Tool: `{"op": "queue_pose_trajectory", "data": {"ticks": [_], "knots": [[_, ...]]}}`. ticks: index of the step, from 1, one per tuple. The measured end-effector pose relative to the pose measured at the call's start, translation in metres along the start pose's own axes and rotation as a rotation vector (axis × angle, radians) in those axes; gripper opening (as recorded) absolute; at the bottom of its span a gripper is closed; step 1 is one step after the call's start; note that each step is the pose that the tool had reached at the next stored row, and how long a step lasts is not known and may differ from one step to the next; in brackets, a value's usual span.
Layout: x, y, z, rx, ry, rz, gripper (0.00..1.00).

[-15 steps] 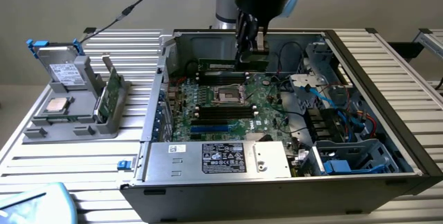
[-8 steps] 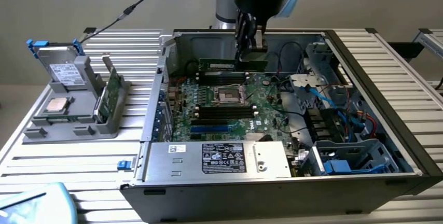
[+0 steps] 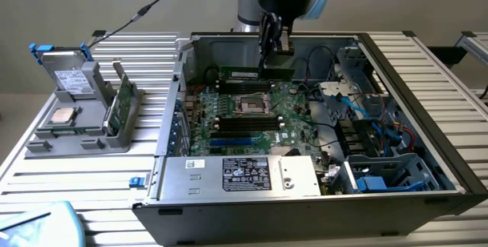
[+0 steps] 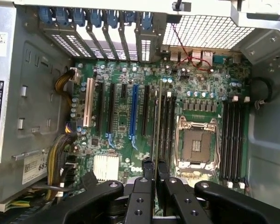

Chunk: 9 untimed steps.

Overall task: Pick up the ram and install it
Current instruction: 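Pick up the ram and move it above insertion slot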

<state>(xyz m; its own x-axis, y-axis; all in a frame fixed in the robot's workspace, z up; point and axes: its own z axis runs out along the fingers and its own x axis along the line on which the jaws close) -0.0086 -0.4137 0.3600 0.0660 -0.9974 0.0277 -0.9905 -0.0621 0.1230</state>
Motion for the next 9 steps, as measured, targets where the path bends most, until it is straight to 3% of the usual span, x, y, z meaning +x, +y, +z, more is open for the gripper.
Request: {"op": "queue_pose_trajectory", "data": {"ticks": [2,5,9], "knots": [[-0.006,-0.0014,0.0009,-0.0009,0.0136,0.002,0.15],[-0.014,-0.0021,0.0022,0.0003,0.0248,0.003,0.15],[-0.018,-0.0023,0.0029,0.0188,0.0329,0.005,0.15]]}}
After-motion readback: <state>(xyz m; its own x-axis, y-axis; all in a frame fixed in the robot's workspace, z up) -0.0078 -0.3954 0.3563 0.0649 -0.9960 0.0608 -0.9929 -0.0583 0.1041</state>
